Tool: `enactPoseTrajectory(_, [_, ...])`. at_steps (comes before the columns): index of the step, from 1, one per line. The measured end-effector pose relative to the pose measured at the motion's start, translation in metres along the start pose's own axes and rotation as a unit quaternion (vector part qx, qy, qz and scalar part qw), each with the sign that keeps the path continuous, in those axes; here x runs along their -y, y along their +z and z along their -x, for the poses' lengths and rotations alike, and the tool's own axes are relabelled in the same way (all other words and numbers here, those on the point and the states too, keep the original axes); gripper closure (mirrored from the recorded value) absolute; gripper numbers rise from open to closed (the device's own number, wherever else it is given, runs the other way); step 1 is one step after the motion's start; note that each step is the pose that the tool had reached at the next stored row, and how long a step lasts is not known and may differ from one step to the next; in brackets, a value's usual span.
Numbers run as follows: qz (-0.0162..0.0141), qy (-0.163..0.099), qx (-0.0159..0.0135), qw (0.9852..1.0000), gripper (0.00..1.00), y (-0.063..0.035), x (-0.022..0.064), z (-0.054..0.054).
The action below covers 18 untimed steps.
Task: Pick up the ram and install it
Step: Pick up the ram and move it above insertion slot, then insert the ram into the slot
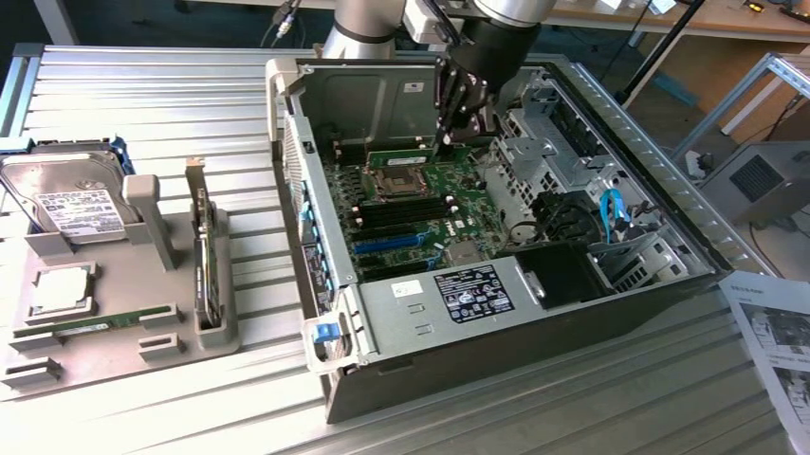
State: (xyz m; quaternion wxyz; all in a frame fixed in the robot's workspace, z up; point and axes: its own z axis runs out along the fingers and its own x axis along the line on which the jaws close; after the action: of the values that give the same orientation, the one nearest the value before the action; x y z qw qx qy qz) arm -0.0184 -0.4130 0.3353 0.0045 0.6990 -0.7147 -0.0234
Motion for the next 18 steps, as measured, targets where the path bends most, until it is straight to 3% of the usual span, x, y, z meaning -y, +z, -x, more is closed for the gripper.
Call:
enactPoseTrajectory(5, [0.0000,0.000,-0.0002,1.0000,0.88,-0.0046,-0.0002,0.000])
enactPoseTrajectory(10, [0.0000,0.000,-0.0021,1.0000,0.88,-0.0110,-0.0004,0.000])
enactPoseTrajectory(18, [-0.0001,0.000,-0.0026,1.0000,0.88,-0.0116,-0.0005,0.000])
